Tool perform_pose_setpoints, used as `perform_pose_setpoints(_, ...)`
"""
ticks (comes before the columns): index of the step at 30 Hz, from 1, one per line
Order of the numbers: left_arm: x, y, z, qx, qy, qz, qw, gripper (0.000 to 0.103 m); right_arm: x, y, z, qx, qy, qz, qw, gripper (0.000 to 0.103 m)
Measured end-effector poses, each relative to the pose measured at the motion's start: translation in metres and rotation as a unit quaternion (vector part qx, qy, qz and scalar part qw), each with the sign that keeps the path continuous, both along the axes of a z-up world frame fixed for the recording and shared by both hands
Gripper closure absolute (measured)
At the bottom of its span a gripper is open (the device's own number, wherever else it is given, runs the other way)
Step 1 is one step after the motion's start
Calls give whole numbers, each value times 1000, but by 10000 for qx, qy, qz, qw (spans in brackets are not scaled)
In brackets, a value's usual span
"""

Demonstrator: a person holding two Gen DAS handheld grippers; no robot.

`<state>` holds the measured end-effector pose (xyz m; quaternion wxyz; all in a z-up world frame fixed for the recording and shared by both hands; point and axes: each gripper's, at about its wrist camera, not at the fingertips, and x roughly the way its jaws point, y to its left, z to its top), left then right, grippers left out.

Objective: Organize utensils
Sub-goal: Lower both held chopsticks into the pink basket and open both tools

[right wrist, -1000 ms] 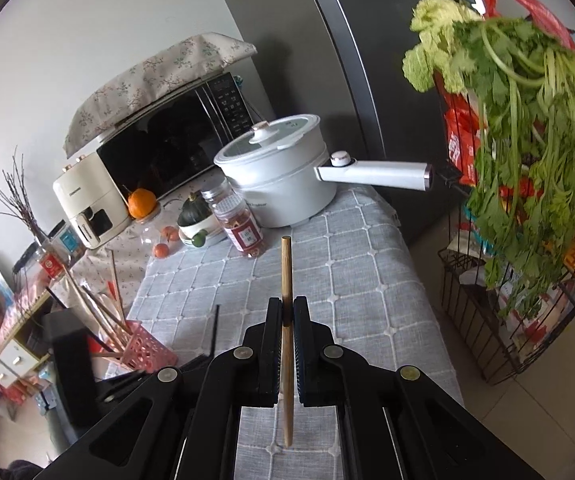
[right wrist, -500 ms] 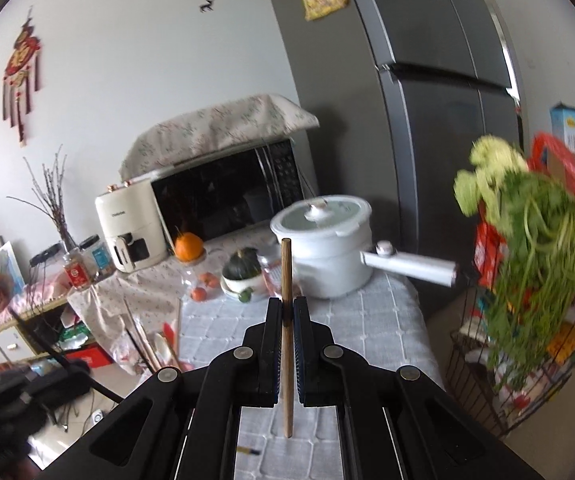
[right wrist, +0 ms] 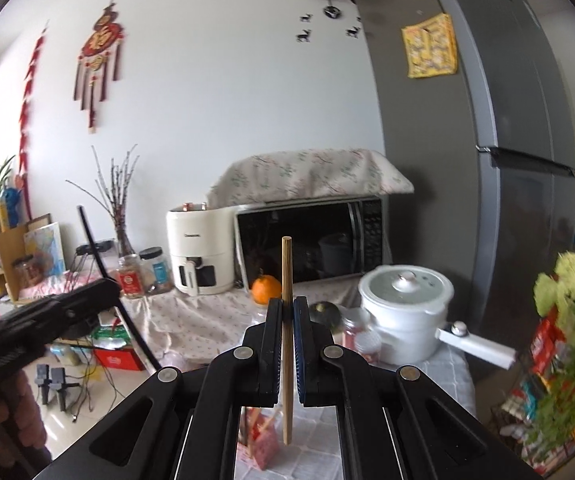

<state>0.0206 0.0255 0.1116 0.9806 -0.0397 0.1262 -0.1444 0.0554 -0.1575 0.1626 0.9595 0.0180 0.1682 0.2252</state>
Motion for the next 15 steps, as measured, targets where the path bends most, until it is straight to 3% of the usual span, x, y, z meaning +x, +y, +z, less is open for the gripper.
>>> perform_pose_setpoints(5,15,16,-22,108,-51,238,9996,97,10,27,-5,9,-173,149,9997,98)
perform_pose_setpoints(12,38,19,-78,575,-9,214,9981,97,36,35,-28,518,1,326,9981,98)
perform_pose_setpoints(15,50,17,-94,704,252,133,9971,97,45,39,-41,656,101,393,9970,98)
